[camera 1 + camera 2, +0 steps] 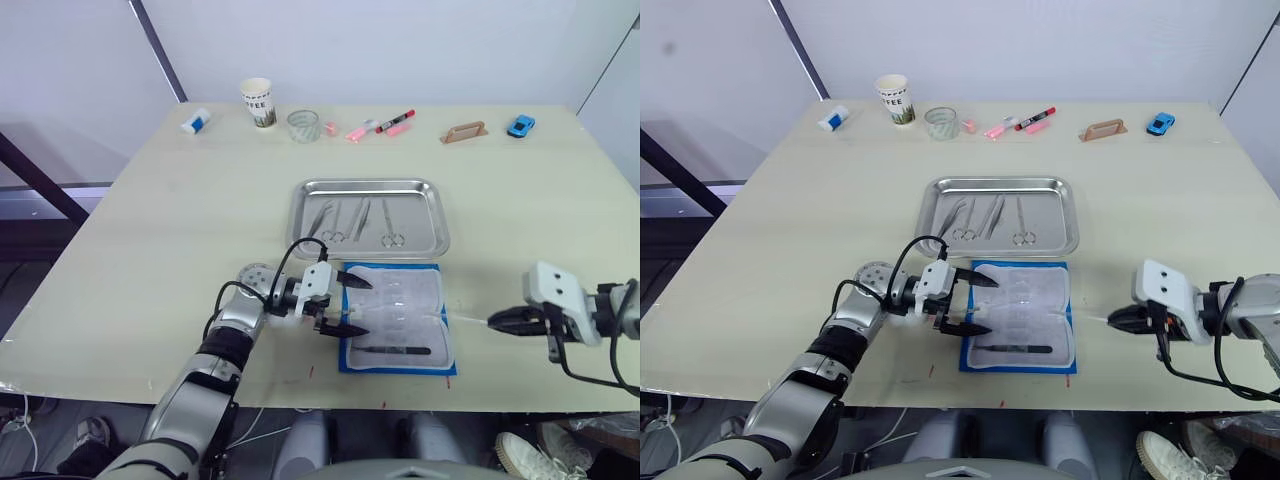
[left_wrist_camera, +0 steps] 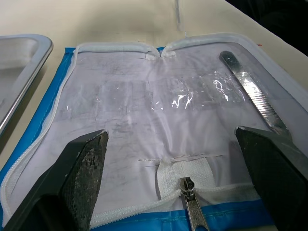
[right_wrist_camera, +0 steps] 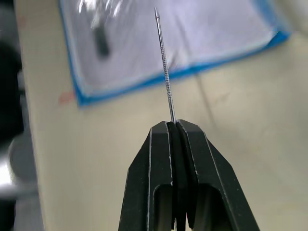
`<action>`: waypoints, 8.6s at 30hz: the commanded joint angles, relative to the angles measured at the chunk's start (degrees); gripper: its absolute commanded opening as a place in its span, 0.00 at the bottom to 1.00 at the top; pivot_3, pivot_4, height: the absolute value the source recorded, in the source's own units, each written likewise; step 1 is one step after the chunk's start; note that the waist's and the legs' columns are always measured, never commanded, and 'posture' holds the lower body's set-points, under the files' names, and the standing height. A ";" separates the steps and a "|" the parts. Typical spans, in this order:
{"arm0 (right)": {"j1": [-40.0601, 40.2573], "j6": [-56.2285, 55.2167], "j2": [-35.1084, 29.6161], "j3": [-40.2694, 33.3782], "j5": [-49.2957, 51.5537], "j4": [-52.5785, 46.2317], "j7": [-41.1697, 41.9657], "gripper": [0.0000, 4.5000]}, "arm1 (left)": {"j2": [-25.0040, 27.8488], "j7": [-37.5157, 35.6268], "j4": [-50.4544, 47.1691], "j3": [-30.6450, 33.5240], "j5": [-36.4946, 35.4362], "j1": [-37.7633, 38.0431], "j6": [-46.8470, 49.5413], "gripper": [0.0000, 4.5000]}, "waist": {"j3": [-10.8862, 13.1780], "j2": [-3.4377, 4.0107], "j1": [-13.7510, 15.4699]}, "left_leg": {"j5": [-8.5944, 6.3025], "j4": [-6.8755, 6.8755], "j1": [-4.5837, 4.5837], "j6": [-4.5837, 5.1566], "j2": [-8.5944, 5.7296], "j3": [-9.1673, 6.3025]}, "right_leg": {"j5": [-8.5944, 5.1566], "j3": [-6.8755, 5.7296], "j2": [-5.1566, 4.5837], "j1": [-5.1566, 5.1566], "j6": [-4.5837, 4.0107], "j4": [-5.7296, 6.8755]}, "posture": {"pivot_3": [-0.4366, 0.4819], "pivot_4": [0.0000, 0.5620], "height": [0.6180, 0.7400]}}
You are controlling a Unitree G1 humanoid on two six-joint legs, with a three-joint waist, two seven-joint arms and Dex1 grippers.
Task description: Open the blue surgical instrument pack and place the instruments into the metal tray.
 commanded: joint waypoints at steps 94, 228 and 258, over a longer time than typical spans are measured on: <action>-37.96 22.14 59.70 -2.67 -9.77 28.12 -67.84 0.92 | -0.42 3.30 -0.78 -2.50 2.35 4.31 4.23 1.00 | -0.08 0.53 -1.38 | 0.03 -0.11 -0.15 0.05 -0.11 -0.29 | 0.11 -0.09 -0.08 -0.07 0.19 0.06 | 0.48 0.27 1.00; -4.23 5.91 0.91 14.07 -10.36 -15.82 -5.49 0.02 | -0.33 2.95 6.08 -1.60 3.01 0.14 0.80 1.00 | 0.23 -0.11 -0.86 | 0.04 0.01 -0.10 0.06 -0.29 -0.77 | -0.10 0.25 0.08 0.03 0.21 0.04 | 0.48 0.27 1.00; -5.67 8.26 14.91 -2.13 1.01 -8.00 -23.87 0.02 | -0.26 2.90 5.84 -1.41 2.99 0.36 0.79 1.00 | 0.19 -0.01 -1.02 | 0.04 0.01 -0.06 0.05 -0.34 -0.73 | 0.00 0.35 0.22 0.08 0.32 0.06 | 0.48 0.27 1.00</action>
